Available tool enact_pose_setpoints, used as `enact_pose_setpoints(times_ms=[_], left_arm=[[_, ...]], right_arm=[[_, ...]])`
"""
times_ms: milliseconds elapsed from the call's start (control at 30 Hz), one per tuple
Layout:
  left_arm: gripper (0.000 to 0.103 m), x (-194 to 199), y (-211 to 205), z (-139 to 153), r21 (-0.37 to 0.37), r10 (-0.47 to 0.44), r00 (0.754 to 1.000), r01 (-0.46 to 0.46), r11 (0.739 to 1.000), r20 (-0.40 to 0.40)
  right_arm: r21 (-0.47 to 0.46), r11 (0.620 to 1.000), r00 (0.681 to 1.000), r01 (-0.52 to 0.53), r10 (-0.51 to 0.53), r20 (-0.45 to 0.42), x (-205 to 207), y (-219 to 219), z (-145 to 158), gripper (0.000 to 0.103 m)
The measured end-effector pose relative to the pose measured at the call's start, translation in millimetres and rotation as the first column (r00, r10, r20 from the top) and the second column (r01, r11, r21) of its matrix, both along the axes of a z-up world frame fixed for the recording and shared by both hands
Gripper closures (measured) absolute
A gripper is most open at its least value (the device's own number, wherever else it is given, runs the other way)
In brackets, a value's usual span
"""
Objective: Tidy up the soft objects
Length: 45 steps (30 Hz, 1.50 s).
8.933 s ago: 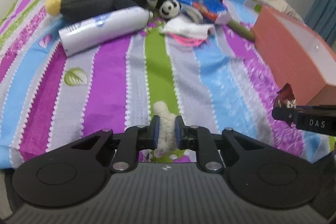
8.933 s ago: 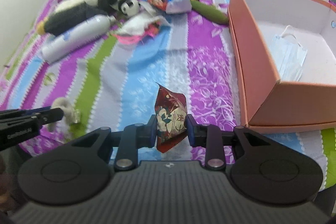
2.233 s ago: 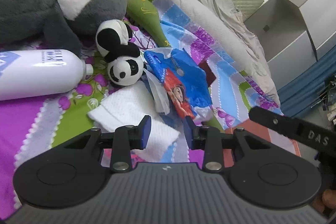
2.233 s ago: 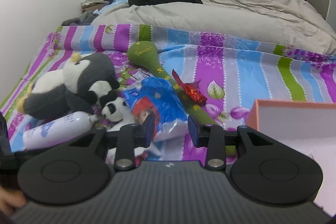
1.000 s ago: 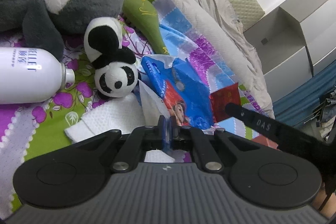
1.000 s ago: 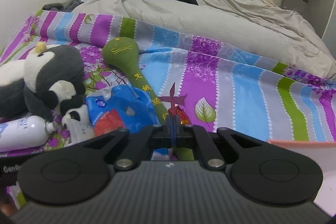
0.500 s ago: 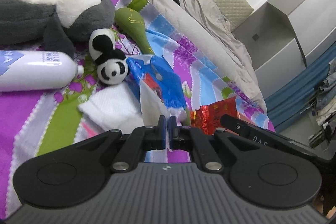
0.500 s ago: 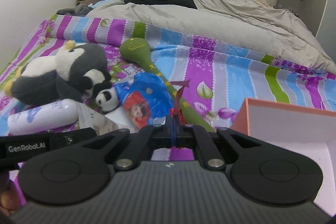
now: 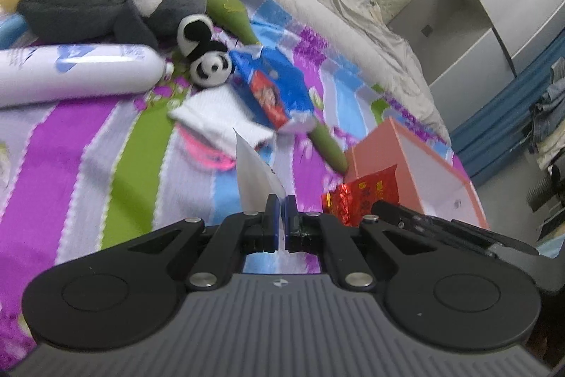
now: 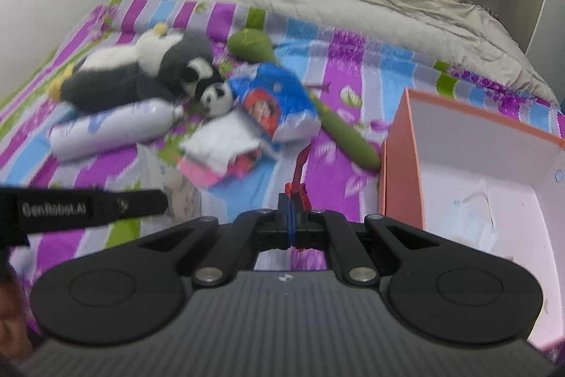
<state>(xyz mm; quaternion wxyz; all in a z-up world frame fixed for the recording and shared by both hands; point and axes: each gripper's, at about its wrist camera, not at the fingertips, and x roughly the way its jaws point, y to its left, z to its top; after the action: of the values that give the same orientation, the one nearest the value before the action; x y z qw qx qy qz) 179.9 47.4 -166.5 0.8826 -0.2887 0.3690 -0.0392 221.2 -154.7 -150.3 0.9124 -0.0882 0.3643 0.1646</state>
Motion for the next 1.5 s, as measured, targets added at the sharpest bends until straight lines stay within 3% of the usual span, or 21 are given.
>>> enact_pose_setpoints(times_ms=[300, 567, 600, 667, 700, 733, 767, 833, 967, 1100, 1200, 1500], left_arm=[[0.099, -52.2, 7.7, -12.3, 0.015, 0.004, 0.998, -0.003, 1.0, -0.062], [0.098, -74.6, 22.3, -22.3, -0.001, 0.019, 0.993, -0.019, 1.0, -0.119], [0.096, -75.4, 23.6, -23.5, -0.005, 0.022, 0.992, -0.023, 1.0, -0.126], [0.079, -76.2, 26.3, -25.8, -0.005, 0.031, 0.989, -0.032, 0.999, -0.144], [0.061, -77.3, 27.9, -26.5, -0.002, 0.035, 0.988, -0.036, 0.999, -0.15], [0.051, -78.6, 29.0, -26.7, 0.001, 0.04, 0.988, -0.04, 0.999, -0.151], [0.049, -80.3, 30.7, -26.3, 0.006, 0.045, 0.988, -0.044, 0.999, -0.147], [0.045, -81.6, 33.6, -26.3, 0.002, 0.044, 0.989, -0.044, 0.999, -0.145], [0.042, -79.6, 37.9, -29.4, -0.004, 0.041, 0.987, -0.042, 0.999, -0.154], [0.039, -74.4, 41.9, -34.7, -0.024, 0.044, 0.986, -0.048, 0.999, -0.163], [0.039, -69.4, 41.7, -40.6, -0.014, 0.045, 0.984, -0.048, 0.999, -0.173], [0.037, -50.6, 28.4, -55.9, 0.118, 0.02, 0.982, 0.003, 0.993, -0.19]], right_arm=[[-0.08, 0.994, 0.997, -0.07, 0.068, -0.024, -61.3, 7.2, -19.3, 0.099], [-0.012, 0.996, 0.989, -0.087, 0.085, -0.119, -77.5, 14.0, -33.3, 0.097], [-0.006, 0.996, 0.987, -0.092, 0.091, -0.13, -78.1, 14.9, -33.8, 0.096], [-0.005, 0.995, 0.984, -0.099, 0.097, -0.147, -80.1, 16.8, -34.9, 0.091], [-0.001, 0.995, 0.983, -0.101, 0.099, -0.157, -80.8, 17.0, -35.6, 0.089], [0.009, 0.995, 0.98, -0.102, 0.102, -0.171, -81.2, 16.4, -36.4, 0.08], [0.026, 0.995, 0.977, -0.101, 0.104, -0.186, -81.9, 15.3, -37.4, 0.069], [0.058, 0.994, 0.973, -0.091, 0.102, -0.206, -82.4, 12.8, -38.4, 0.059], [0.128, 0.99, 0.971, -0.054, 0.082, -0.225, -79.2, 4.9, -41.0, 0.055], [0.191, 0.982, 0.971, 0.008, 0.038, -0.236, -72.7, -5.2, -43.4, 0.044], [0.172, 0.985, 0.973, 0.027, 0.013, -0.232, -67.8, -7.2, -49.4, 0.043], [0.098, 0.994, 0.973, 0.049, -0.026, -0.227, -47.5, -1.7, -86.4, 0.042]])
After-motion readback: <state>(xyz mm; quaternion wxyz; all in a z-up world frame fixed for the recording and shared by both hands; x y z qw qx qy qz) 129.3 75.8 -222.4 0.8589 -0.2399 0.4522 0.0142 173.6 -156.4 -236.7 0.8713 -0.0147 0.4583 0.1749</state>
